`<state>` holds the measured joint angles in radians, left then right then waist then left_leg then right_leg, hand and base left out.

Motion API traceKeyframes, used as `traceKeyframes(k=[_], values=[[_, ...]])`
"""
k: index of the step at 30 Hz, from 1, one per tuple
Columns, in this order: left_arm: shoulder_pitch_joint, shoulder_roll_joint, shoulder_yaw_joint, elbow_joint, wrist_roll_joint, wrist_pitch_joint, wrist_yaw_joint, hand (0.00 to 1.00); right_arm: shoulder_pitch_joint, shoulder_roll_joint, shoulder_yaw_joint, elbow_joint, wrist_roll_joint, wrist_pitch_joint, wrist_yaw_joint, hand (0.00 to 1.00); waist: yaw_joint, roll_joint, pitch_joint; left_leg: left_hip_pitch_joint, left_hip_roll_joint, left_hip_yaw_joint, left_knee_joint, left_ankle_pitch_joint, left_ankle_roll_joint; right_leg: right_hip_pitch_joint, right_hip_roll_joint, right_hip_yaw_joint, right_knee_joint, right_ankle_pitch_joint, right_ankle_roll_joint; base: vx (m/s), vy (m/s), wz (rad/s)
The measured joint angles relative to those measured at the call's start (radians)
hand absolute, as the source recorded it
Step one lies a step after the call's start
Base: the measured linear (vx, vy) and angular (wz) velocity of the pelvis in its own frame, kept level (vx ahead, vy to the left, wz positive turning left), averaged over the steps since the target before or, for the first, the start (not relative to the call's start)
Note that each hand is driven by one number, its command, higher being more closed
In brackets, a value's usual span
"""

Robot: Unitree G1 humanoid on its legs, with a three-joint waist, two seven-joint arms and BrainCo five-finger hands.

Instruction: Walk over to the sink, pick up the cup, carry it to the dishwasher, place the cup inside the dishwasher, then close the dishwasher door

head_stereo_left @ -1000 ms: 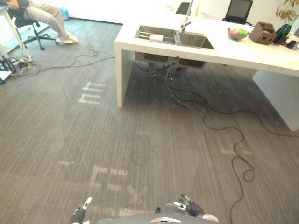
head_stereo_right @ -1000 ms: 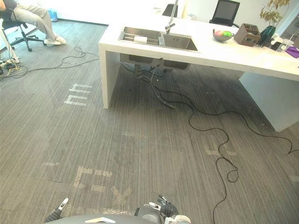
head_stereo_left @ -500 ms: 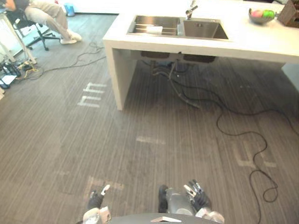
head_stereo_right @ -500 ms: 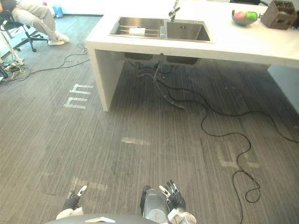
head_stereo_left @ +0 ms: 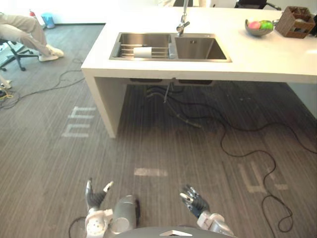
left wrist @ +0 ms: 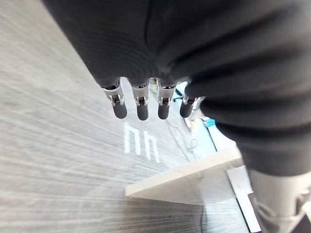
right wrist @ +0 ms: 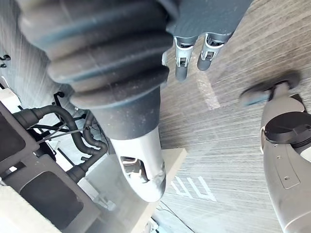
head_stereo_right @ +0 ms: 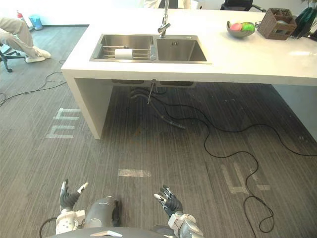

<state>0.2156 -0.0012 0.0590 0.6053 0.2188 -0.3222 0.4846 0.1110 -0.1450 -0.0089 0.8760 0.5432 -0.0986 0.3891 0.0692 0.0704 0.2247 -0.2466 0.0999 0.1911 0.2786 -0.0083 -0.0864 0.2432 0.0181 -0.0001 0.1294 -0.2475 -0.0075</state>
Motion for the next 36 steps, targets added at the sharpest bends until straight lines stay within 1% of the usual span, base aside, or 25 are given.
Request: traceKeyframes(k=[1,2,4,6,8,9,10,11,13,15,17,18,20,21,23,24,25,26,27,28,29,30,31,33,36], values=[[-0.015,0.011,-0.010,-0.003,0.004,0.000,0.014,0.00,0.003,-0.003,-0.008,0.029,-0.001,-0.028,0.025,0.00,-0.002,-0.008,-0.002,-0.012,0.001,0.028,0.024,-0.016,0.008,0.010,-0.001,0.010,0.002,-0.004,0.000,0.44,0.190,0.26],[-0.055,0.043,-0.045,-0.015,0.042,-0.011,0.052,0.00,0.023,-0.007,-0.019,0.054,-0.001,-0.115,0.097,0.00,-0.014,-0.032,-0.003,-0.046,0.002,0.079,0.095,-0.050,0.027,0.025,0.003,-0.001,-0.006,-0.019,-0.023,0.44,0.117,0.71],[-0.088,0.050,-0.080,-0.106,0.119,-0.010,0.084,0.00,0.042,-0.020,-0.023,0.055,-0.001,-0.176,0.131,0.00,-0.027,0.001,0.013,-0.077,0.006,0.087,0.198,-0.097,0.102,0.053,0.001,-0.001,-0.010,-0.021,-0.033,0.45,0.171,0.57],[-0.070,0.054,-0.100,-0.250,0.184,0.003,0.092,0.00,0.040,-0.021,0.034,0.043,-0.004,-0.177,0.123,0.00,-0.025,-0.001,0.005,-0.055,-0.025,0.076,0.193,-0.133,0.158,0.043,-0.022,0.031,0.032,-0.004,-0.023,0.36,0.252,-0.12],[-0.062,0.065,-0.107,-0.381,0.267,0.032,0.106,0.00,0.021,0.001,0.079,0.023,-0.034,-0.151,0.095,0.00,-0.021,-0.030,-0.026,0.001,-0.073,0.104,0.110,-0.136,0.167,-0.013,-0.062,0.072,0.145,-0.001,0.010,0.35,0.224,-0.35],[-0.063,0.071,-0.107,-0.457,0.322,0.046,0.112,0.00,0.023,0.012,0.103,-0.006,-0.041,-0.126,0.066,0.00,-0.026,-0.045,-0.053,0.051,-0.100,0.131,0.036,-0.133,0.170,-0.069,-0.085,0.096,0.265,0.013,0.108,0.35,0.160,-0.29],[-0.070,0.097,-0.102,-0.524,0.371,0.060,0.114,0.00,0.026,0.018,0.119,-0.037,-0.044,-0.093,0.033,0.00,-0.039,-0.057,-0.074,0.097,-0.117,0.145,-0.015,-0.133,0.170,-0.135,-0.092,0.113,0.439,0.034,0.311,0.41,0.156,-0.26],[-0.082,0.134,-0.100,-0.577,0.401,0.070,0.110,0.00,0.028,0.023,0.125,-0.058,-0.052,-0.066,0.004,0.00,-0.048,-0.068,-0.079,0.132,-0.122,0.154,-0.029,-0.134,0.171,-0.192,-0.096,0.111,0.603,0.054,0.313,0.33,0.102,-0.25],[-0.109,0.223,-0.101,-0.675,0.452,0.078,0.089,0.00,0.041,0.033,0.127,-0.088,-0.073,-0.014,-0.049,0.00,-0.050,-0.095,-0.102,0.193,-0.144,0.179,-0.049,-0.148,0.184,-0.325,-0.149,0.038,0.926,0.066,0.303,0.30,0.055,-0.30],[-0.161,0.278,-0.104,-0.713,0.475,0.085,0.072,0.00,0.048,0.037,0.129,-0.115,-0.079,0.023,-0.093,0.00,-0.063,-0.098,-0.124,0.269,-0.150,0.187,-0.093,-0.144,0.190,-0.400,-0.207,-0.069,1.009,0.053,0.224,0.32,0.034,-0.12],[-0.226,0.308,-0.120,-0.710,0.482,0.109,0.058,0.00,0.039,0.036,0.125,-0.124,-0.078,0.040,-0.118,0.00,-0.081,-0.094,-0.129,0.304,-0.144,0.176,-0.099,-0.126,0.185,-0.451,-0.238,-0.133,0.895,-0.014,0.118,0.30,-0.021,0.07],[-0.246,0.317,-0.128,-0.709,0.482,0.113,0.053,0.00,0.039,0.036,0.124,-0.129,-0.078,0.043,-0.121,0.00,-0.088,-0.091,-0.131,0.307,-0.139,0.166,-0.098,-0.124,0.181,-0.457,-0.240,-0.151,0.834,-0.033,0.099,0.25,-0.096,0.32],[-0.325,0.355,-0.159,-0.705,0.476,0.123,0.030,0.00,0.041,0.035,0.124,-0.162,-0.079,0.078,-0.152,0.00,-0.104,-0.075,-0.132,0.330,-0.105,0.134,-0.098,-0.134,0.143,-0.454,-0.228,-0.201,0.526,-0.054,0.060,0.26,-0.204,0.35],[-0.342,0.360,-0.165,-0.706,0.465,0.128,0.024,0.00,0.041,0.032,0.123,-0.169,-0.078,0.087,-0.155,0.00,-0.104,-0.067,-0.129,0.340,-0.091,0.132,-0.100,-0.143,0.129,-0.454,-0.220,-0.202,0.450,-0.042,0.052,0.25,-0.267,0.15],[-0.378,0.366,-0.185,-0.706,0.441,0.152,-0.002,0.00,0.046,0.015,0.121,-0.204,-0.077,0.108,-0.159,0.00,-0.110,-0.036,-0.123,0.366,-0.036,0.112,-0.091,-0.179,0.087,-0.463,-0.198,-0.195,0.248,0.048,0.060,0.19,-0.244,0.09],[-0.390,0.367,-0.203,-0.709,0.434,0.164,-0.017,0.00,0.054,0.013,0.114,-0.232,-0.076,0.112,-0.160,0.00,-0.119,-0.024,-0.122,0.379,0.003,0.102,-0.073,-0.215,0.057,-0.474,-0.188,-0.166,0.142,0.126,0.077,0.25,-0.332,0.14],[-0.390,0.369,-0.225,-0.711,0.433,0.174,-0.029,0.00,0.071,0.015,0.113,-0.259,-0.074,0.115,-0.160,0.00,-0.122,-0.031,-0.121,0.388,0.025,0.092,-0.044,-0.249,0.022,-0.472,-0.187,-0.121,0.067,0.186,0.092,0.24,-0.370,0.17],[-0.388,0.369,-0.242,-0.712,0.435,0.182,-0.035,0.00,0.086,0.017,0.113,-0.274,-0.074,0.116,-0.159,0.00,-0.125,-0.039,-0.121,0.394,0.034,0.083,-0.017,-0.277,0.007,-0.466,-0.193,-0.091,0.050,0.197,0.094,0.26,-0.467,0.28],[-0.383,0.366,-0.278,-0.712,0.450,0.191,-0.040,0.00,0.114,0.023,0.111,-0.290,-0.072,0.116,-0.157,0.00,-0.129,-0.072,-0.127,0.418,0.039,0.071,0.034,-0.333,-0.028,-0.448,-0.215,-0.054,0.061,0.227,0.139,0.28,-0.524,0.34],[-0.366,0.331,-0.307,-0.713,0.467,0.195,-0.043,0.00,0.133,0.001,0.098,-0.305,-0.068,0.123,-0.155,0.00,-0.133,-0.048,-0.131,0.434,0.086,0.049,0.056,-0.368,-0.062,-0.451,-0.183,-0.068,0.128,0.274,0.134,0.32,-0.524,0.35],[-0.367,0.314,-0.321,-0.713,0.481,0.195,-0.046,0.00,0.137,-0.011,0.085,-0.317,-0.065,0.123,-0.154,0.00,-0.135,-0.020,-0.138,0.440,0.110,0.043,0.054,-0.376,-0.075,-0.456,-0.161,-0.073,0.155,0.279,0.128,0.34,-0.463,0.20],[-0.379,0.287,-0.330,-0.715,0.504,0.193,-0.056,0.00,0.142,-0.040,0.073,-0.324,-0.059,0.128,-0.153,0.00,-0.137,0.019,-0.142,0.455,0.137,0.027,0.034,-0.383,-0.077,-0.479,-0.130,-0.087,0.219,0.240,0.110,0.32,-0.374,-0.05],[-0.394,0.283,-0.331,-0.723,0.513,0.195,-0.063,0.00,0.135,-0.056,0.068,-0.326,-0.058,0.145,-0.154,0.00,-0.134,0.039,-0.144,0.485,0.150,0.023,-0.010,-0.378,-0.065,-0.507,-0.105,-0.090,0.291,0.187,0.093,0.30,-0.347,-0.16],[-0.409,0.281,-0.334,-0.724,0.513,0.207,-0.089,0.00,0.124,-0.057,0.061,-0.350,-0.060,0.184,-0.152,0.00,-0.137,0.052,-0.150,0.529,0.176,0.020,-0.031,-0.356,-0.035,-0.524,-0.064,-0.097,0.380,0.106,0.068,0.30,-0.325,-0.23],[-0.398,0.275,-0.335,-0.721,0.513,0.262,-0.148,0.00,0.115,-0.056,0.059,-0.352,-0.078,0.256,-0.149,0.00,-0.149,0.064,-0.145,0.362,0.260,-0.024,0.371,-0.194,0.029,-0.434,-0.022,-0.113,0.314,0.086,0.032,0.32,-0.286,-0.17]])
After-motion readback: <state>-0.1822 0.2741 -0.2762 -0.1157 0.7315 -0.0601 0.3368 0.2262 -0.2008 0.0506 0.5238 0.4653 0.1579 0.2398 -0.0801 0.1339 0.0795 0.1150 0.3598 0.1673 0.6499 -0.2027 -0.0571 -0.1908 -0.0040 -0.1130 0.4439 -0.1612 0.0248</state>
